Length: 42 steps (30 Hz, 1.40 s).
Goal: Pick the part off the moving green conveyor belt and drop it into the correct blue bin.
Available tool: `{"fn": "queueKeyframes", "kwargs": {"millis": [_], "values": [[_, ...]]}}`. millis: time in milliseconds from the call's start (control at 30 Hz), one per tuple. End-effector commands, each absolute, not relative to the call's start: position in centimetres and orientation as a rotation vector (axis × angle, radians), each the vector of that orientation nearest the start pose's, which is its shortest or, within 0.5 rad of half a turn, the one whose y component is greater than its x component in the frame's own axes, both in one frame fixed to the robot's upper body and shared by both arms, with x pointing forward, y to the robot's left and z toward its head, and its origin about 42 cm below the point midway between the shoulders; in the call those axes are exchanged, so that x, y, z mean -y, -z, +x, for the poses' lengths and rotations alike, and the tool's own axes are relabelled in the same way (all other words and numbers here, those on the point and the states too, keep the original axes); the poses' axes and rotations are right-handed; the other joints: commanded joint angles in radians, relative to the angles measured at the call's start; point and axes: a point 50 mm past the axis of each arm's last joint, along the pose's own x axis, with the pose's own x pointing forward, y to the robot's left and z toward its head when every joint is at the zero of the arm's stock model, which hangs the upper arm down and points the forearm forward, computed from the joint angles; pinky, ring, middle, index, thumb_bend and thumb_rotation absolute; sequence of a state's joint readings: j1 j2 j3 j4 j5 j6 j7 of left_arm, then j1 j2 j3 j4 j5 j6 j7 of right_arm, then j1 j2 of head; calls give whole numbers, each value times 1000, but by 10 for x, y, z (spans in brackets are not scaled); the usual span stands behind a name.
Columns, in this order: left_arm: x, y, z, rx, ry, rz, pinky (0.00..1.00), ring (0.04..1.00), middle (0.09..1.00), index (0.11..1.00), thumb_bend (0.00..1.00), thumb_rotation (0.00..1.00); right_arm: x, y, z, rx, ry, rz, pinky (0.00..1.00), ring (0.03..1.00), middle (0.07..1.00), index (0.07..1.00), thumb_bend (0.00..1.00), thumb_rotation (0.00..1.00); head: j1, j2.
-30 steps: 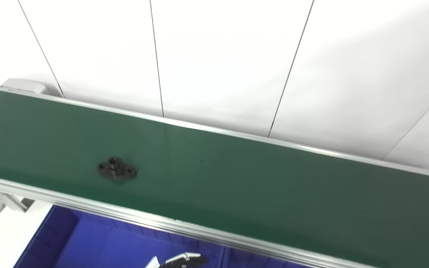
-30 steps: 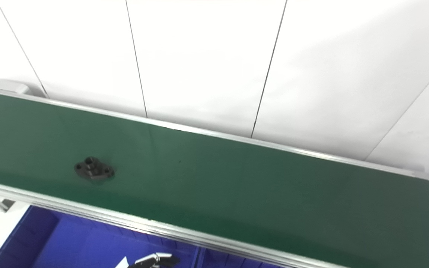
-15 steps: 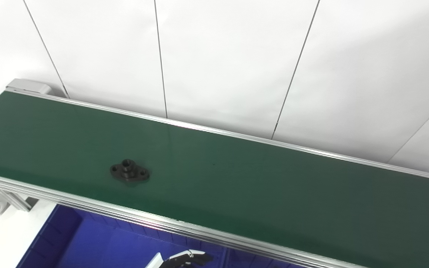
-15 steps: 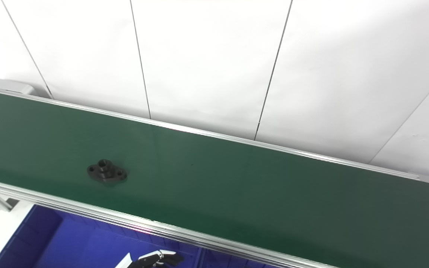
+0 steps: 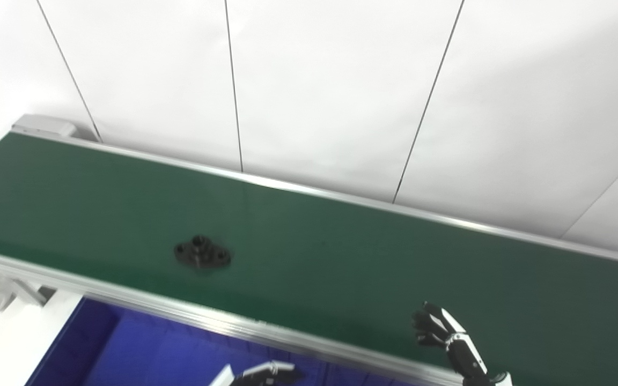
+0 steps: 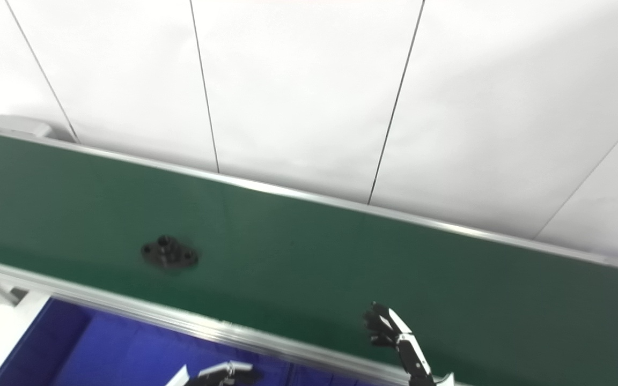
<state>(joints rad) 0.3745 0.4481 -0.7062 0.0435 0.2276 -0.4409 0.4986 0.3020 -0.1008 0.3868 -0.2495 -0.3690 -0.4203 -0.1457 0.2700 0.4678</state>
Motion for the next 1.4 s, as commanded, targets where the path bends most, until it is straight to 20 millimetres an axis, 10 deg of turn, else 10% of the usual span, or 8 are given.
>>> {"fn": "queueKeyframes", "kwargs": {"millis": [0, 467, 900, 1367], "values": [[-218, -29, 77, 53, 327, 327, 645, 741, 777, 745, 789, 391, 144, -143, 177, 527, -258, -260, 608, 712, 761, 826, 745, 329, -3, -1], [-221, -29, 78, 48, 323, 329, 641, 741, 775, 742, 788, 384, 120, -181, 241, 600, -311, -379, 650, 723, 770, 823, 750, 459, -49, 10], [-238, -34, 79, 67, 312, 367, 641, 743, 779, 745, 784, 376, 87, -204, 270, 577, -340, -472, 648, 716, 774, 833, 776, 380, -275, 85], [-242, -42, 80, 67, 321, 344, 703, 789, 813, 790, 793, 381, 50, -224, 306, 534, -414, -603, 636, 706, 754, 836, 781, 382, -284, 165]]}}
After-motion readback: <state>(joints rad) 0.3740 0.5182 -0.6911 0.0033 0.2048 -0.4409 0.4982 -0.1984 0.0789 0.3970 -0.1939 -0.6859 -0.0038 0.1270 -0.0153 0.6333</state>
